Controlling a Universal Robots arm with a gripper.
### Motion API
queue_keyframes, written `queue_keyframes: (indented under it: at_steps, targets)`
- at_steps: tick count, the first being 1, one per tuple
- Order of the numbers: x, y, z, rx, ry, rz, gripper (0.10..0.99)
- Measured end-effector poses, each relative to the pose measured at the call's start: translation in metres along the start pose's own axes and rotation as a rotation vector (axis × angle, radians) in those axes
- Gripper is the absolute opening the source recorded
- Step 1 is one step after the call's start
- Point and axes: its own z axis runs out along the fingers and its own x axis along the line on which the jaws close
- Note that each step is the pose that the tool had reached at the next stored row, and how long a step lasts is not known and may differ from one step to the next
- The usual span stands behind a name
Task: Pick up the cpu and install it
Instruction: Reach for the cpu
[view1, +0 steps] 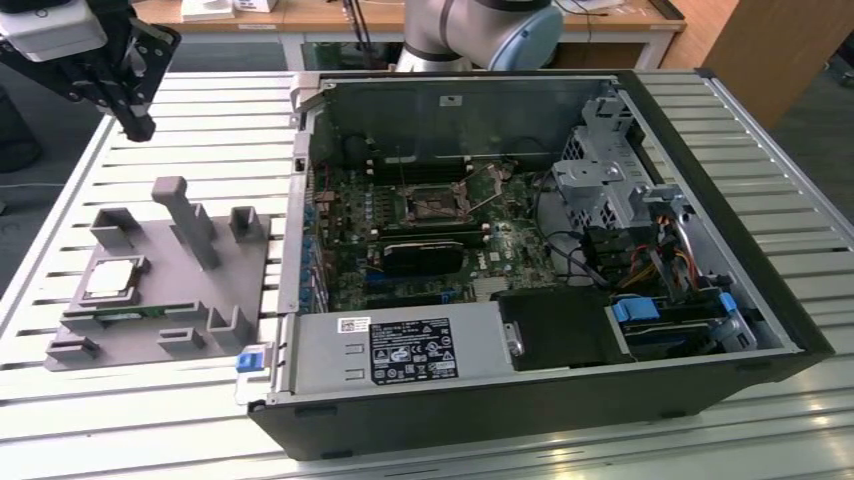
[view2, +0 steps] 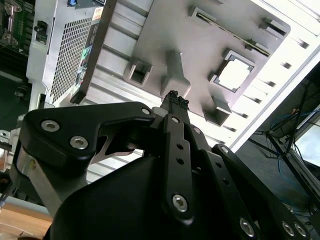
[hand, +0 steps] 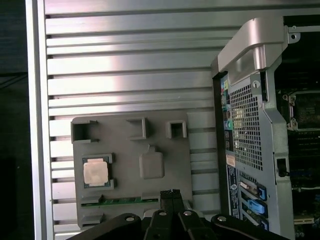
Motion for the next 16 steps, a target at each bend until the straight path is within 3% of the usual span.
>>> queue_keyframes:
  at_steps: [16]
  targets:
    - [0.0317,-0.0024,-0.0009,0.000,0.0000,0.000,0.106]
